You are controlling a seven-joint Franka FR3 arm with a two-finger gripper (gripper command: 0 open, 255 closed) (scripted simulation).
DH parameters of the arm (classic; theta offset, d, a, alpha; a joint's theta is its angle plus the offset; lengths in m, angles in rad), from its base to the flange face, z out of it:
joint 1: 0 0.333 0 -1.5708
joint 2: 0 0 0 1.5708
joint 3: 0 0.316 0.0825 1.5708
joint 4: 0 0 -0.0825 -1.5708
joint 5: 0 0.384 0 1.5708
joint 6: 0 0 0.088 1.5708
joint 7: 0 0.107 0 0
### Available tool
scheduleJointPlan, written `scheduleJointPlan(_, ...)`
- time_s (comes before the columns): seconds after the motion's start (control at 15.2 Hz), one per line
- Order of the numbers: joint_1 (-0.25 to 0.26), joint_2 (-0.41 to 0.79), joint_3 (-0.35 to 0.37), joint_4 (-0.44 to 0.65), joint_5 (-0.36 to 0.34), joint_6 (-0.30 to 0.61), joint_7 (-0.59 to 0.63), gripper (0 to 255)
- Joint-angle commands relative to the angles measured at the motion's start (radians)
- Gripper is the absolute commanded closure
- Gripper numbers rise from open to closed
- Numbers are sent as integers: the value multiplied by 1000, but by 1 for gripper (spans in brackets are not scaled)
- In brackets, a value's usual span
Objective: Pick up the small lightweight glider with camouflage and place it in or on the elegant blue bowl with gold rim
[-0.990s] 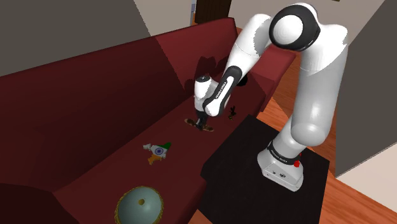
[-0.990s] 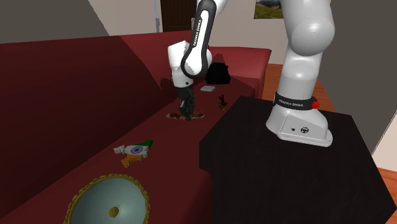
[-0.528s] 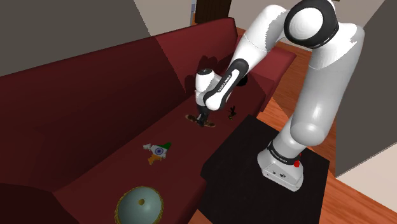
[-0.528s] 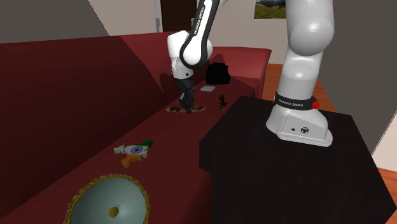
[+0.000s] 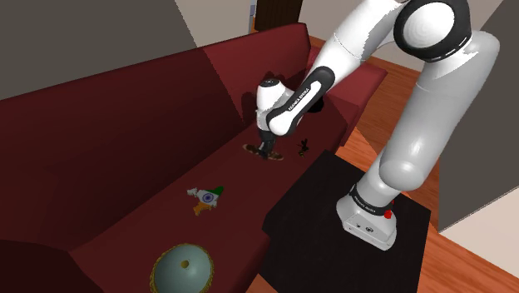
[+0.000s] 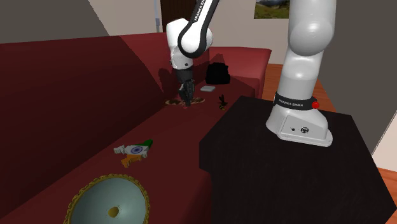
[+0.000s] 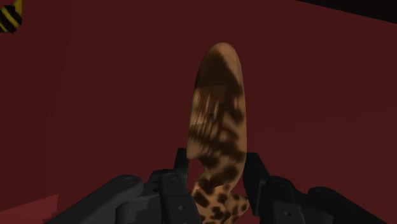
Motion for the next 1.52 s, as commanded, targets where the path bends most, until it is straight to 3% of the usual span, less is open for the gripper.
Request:
scheduleJointPlan(0.0, -3, -33, 4, -2, 12, -30, -11, 255)
scheduleJointPlan(0.66, -4, -169, 14, 4, 56, -171, -48, 255)
scheduleJointPlan(1.45, 174, -121, 186, 73, 106, -204, 261, 255)
